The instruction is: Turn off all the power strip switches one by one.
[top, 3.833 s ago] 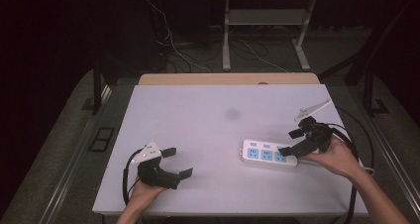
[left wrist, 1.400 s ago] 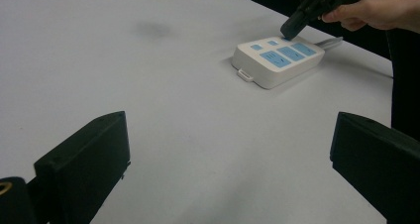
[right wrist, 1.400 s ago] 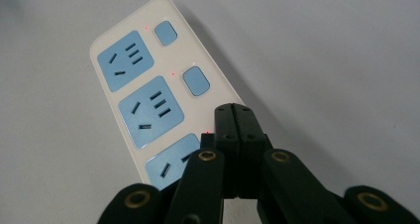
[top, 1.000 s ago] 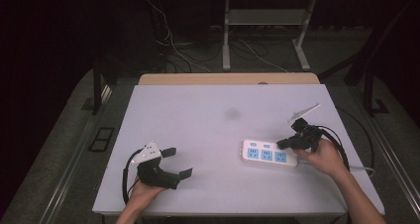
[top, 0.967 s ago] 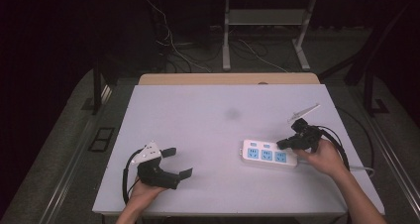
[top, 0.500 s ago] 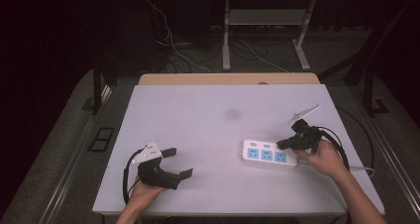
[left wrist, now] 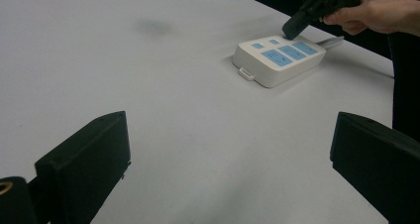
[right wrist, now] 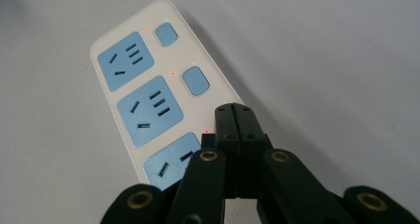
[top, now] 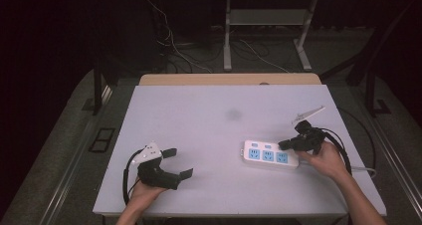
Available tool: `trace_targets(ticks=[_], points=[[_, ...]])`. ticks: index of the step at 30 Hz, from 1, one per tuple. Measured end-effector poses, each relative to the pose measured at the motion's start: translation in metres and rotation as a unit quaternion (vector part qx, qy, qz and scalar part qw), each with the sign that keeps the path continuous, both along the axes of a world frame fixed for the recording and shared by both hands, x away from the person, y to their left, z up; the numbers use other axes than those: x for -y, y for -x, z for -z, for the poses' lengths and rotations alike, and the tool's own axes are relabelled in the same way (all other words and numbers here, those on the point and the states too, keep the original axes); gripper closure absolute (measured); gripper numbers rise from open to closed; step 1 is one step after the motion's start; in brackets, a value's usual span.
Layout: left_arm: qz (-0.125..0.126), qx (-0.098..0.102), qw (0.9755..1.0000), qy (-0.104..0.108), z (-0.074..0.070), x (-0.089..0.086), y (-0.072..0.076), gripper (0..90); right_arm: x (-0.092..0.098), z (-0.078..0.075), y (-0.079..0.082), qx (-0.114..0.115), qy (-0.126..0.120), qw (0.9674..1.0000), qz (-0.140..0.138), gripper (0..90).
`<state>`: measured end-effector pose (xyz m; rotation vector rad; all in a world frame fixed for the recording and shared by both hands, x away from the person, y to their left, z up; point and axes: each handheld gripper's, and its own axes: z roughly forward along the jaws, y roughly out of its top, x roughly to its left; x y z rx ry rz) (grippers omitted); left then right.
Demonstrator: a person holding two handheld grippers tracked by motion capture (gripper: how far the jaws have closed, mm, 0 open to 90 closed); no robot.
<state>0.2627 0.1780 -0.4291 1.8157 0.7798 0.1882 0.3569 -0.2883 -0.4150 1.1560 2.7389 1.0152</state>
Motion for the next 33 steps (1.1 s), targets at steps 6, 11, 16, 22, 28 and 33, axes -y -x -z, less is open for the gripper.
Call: trace_targets(ticks=[6,11,16,22,28,33], points=[[0.001,0.000,1.0000,0.001,0.000,0.000,0.000,0.5,0.000,0.000,0.001,0.006,-0.001,1.0000,-0.005,90.0],[-0.002,0.001,1.0000,0.001,0.000,-0.001,0.000,0.6,0.002,-0.003,0.002,0.006,-0.004,0.9999,-0.008,90.0],[-0.003,0.000,1.0000,-0.001,0.000,-0.001,-0.001,0.6,0.000,-0.005,0.004,0.012,-0.007,0.9998,-0.014,90.0],[-0.003,0.000,1.0000,0.001,0.000,-0.002,-0.001,0.7,-0.003,-0.010,0.007,0.015,-0.012,0.9996,-0.022,90.0],[-0.002,0.001,1.0000,0.001,0.000,-0.001,0.000,1.2,-0.005,-0.019,0.008,0.019,-0.013,0.9994,-0.027,90.0],[-0.003,0.001,1.0000,0.002,0.000,-0.002,0.000,1.6,-0.007,-0.026,0.006,0.019,-0.013,0.9993,-0.029,90.0]])
